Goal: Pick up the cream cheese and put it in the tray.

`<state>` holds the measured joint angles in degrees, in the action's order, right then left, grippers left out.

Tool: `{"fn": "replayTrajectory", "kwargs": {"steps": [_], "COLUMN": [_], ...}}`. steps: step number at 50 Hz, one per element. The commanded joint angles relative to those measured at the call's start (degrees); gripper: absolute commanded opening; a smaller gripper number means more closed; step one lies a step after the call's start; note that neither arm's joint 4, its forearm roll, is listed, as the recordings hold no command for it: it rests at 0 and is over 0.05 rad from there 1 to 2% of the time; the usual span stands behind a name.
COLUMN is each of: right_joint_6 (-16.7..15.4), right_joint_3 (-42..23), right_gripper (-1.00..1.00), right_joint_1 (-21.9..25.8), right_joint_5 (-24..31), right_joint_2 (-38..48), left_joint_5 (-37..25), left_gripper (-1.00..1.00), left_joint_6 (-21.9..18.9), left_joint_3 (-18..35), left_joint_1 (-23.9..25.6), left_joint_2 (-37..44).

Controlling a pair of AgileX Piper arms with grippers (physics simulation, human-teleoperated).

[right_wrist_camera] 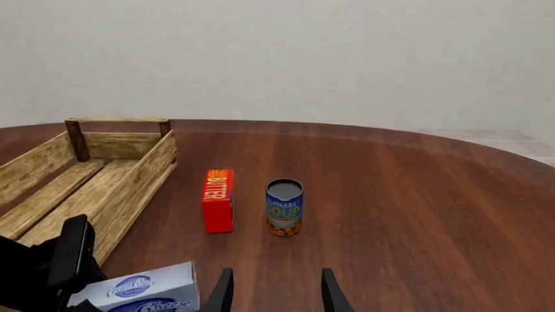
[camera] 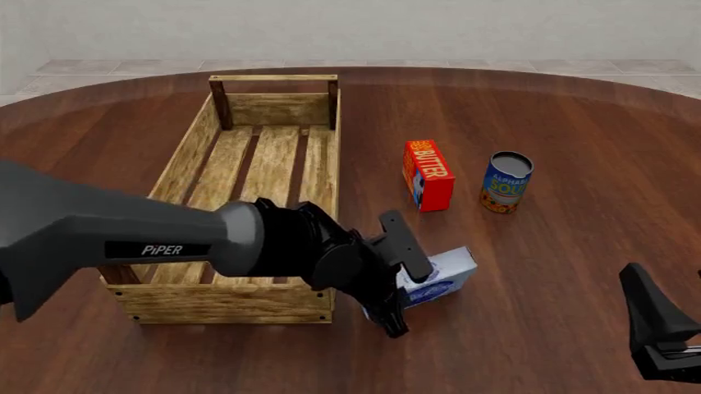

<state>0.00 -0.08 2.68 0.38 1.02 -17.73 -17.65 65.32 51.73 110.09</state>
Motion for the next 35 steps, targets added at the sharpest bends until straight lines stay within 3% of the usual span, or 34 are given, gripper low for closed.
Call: {"fn": "replayTrajectory", "kwargs": {"steps": [1, 11, 35], "right_joint_6": [-0.02, -0.01, -0.20], "right_joint_3": [0.04, 0.07, 0.03], "right_gripper": [1.00, 1.00, 1.00], "right_joint_1": [0.02, -0.01, 0.00], "right_joint_5": [-0.28, -0.32, -0.03], "right_joint_2": [0.28, 0.33, 0.11], "left_joint_5": [0.26, 0.96, -4.70], "left_gripper": [-1.00, -1.00, -1.00], "left_joint_6": [-0.06, 1.22, 4.40], "left_joint_3": [0.72, 1.39, 3.67], "left_joint_1": [-0.29, -0.68, -1.54], "left_joint_2": [-1.34, -2.96, -15.04]}}
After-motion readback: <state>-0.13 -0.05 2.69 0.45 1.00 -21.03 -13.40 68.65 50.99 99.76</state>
